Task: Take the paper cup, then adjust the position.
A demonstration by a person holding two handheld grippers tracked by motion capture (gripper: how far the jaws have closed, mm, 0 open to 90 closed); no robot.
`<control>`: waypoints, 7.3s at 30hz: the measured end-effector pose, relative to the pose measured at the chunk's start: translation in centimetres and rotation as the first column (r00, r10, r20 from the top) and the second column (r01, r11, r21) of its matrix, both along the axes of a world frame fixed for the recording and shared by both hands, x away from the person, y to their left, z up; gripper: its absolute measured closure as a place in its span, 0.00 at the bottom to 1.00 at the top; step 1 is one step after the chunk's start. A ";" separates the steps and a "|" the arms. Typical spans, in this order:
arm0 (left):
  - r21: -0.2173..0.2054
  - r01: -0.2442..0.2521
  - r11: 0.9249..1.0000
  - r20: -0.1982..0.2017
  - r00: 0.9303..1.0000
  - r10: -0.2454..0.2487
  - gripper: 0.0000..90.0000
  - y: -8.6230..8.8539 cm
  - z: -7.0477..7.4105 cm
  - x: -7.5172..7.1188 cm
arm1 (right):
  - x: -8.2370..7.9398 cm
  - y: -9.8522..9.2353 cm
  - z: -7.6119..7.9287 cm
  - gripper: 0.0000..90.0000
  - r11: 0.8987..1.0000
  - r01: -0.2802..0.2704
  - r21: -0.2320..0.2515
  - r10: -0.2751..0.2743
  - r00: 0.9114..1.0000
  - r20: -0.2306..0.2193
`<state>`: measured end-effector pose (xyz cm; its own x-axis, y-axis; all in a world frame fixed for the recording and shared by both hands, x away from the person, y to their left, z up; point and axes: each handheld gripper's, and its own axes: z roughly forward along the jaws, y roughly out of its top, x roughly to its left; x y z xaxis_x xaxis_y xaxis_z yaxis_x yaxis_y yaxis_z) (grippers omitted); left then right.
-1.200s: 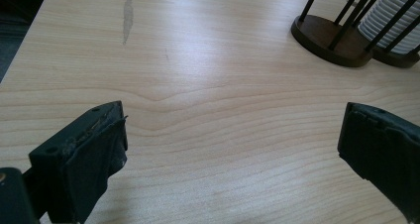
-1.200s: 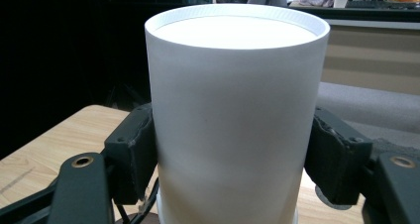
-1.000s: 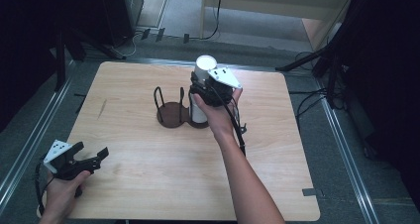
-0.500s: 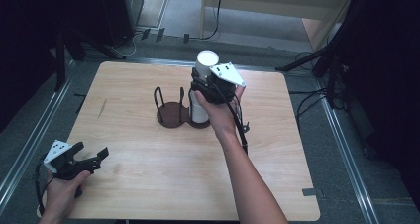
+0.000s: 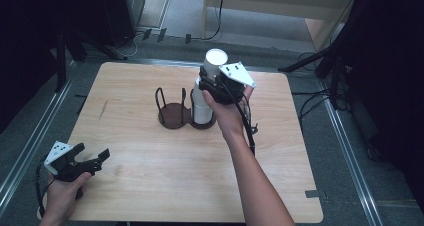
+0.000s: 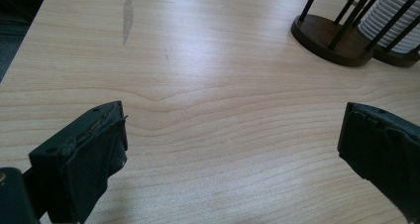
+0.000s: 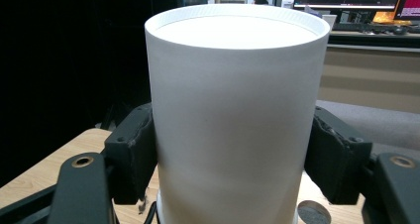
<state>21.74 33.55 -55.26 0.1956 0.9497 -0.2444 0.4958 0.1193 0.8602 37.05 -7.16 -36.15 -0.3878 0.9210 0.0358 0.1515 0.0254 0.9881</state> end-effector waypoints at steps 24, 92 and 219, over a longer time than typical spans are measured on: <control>0.005 -0.002 1.000 0.000 1.000 0.002 0.00 0.0 0.0 0.0 | -0.9 -3.2 -0.5 0.31 0.999 0.046 -0.003 -0.046 0.999 -0.004; 0.073 0.202 0.977 0.120 0.970 -0.210 0.00 -12.5 7.4 3.5 | -8.7 -9.5 -7.7 0.32 1.000 -0.005 -0.007 0.004 0.998 -0.068; 0.037 0.612 0.790 -0.018 0.791 -0.611 0.16 -22.0 9.0 2.5 | -15.3 0.8 -15.4 0.33 0.721 -0.081 -0.689 0.310 0.926 0.215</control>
